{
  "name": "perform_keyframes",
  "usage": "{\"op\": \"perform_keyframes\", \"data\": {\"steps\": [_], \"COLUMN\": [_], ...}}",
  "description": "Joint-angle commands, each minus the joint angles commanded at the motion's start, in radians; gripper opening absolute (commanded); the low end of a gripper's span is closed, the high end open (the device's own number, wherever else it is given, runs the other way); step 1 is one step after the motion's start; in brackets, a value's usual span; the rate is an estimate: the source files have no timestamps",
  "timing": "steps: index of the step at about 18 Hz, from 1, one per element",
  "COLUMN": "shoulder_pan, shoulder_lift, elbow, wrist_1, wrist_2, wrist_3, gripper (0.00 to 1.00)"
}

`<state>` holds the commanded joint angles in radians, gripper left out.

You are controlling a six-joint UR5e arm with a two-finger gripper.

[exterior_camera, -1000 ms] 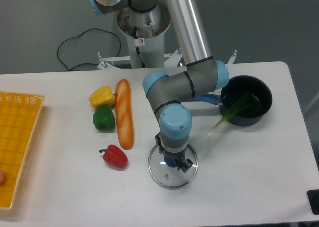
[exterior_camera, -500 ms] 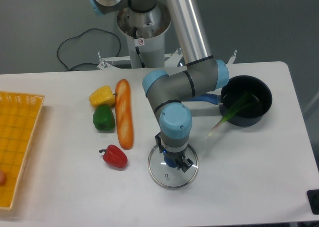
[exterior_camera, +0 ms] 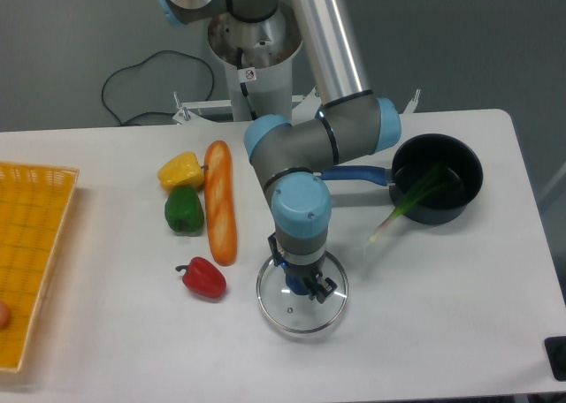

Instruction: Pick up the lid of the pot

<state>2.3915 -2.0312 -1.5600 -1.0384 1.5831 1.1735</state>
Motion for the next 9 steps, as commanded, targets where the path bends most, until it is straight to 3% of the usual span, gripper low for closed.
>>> {"op": "perform_keyframes", "data": {"steps": [3, 9], "shoulder_pan": [0.0, 0.0], "shoulder_lift": [0.017, 0.031], "elbow": [0.002, 0.04], "wrist_1": [-0.012, -0.097], "wrist_2": [0.0, 0.002], "wrist_3": [-0.009, -0.014], "gripper": [0.45, 0.45]}}
